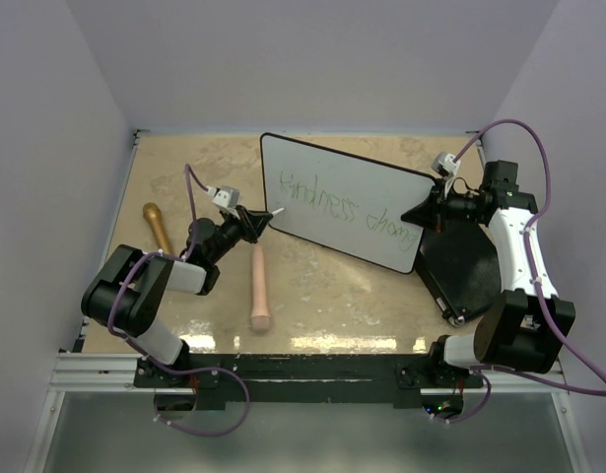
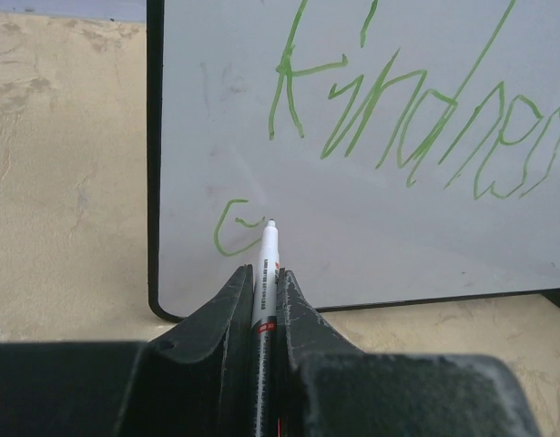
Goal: Write a sentence on the whiteboard
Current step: Write on the whiteboard at the center of the board.
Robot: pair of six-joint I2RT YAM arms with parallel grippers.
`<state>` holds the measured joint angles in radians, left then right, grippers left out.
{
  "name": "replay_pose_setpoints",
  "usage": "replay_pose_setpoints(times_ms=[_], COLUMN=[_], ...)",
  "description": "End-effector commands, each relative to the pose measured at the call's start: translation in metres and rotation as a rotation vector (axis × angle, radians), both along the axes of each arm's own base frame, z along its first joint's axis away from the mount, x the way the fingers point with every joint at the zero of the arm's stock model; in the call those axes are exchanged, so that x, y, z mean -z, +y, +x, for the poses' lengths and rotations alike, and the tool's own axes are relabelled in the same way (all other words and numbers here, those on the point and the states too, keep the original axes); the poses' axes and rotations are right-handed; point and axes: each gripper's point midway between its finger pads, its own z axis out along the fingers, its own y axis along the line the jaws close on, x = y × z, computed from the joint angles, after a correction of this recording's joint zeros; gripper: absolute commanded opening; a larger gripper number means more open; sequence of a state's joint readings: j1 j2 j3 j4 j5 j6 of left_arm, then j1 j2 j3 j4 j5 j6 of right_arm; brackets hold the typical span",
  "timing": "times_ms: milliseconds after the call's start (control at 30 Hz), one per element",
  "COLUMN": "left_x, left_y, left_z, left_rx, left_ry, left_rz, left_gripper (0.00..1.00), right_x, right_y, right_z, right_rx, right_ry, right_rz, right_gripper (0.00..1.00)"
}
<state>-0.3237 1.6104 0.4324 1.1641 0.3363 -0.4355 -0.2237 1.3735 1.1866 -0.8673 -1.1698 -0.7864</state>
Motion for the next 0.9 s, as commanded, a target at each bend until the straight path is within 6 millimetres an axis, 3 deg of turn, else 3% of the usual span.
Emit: replay_pose_setpoints(times_ms=[0,500,867], left_x=[-0.013,-0.016,-0.021], left_y=[-0.002,-0.003,0.007], left_z=[0.009,0.021,0.026], left_rx=[-0.011,-0.023,-0.071], left_ry=[-0.048,-0.052,-0.063], left_rz=[0.002,0.022,0.034], left_gripper=[0.00,0.00,0.00], right_x=[0.004,0.004,0.004], right_y=[-0.009,-0.008,-0.008], right_z=[0.006,0.006,0.006], right_rx=[0.020,0.018,0.018], right_ry=[-0.046,-0.045,-0.046], right_rz=[-0.076,-0.076,-0.076], right_gripper=[0.00,0.00,0.00])
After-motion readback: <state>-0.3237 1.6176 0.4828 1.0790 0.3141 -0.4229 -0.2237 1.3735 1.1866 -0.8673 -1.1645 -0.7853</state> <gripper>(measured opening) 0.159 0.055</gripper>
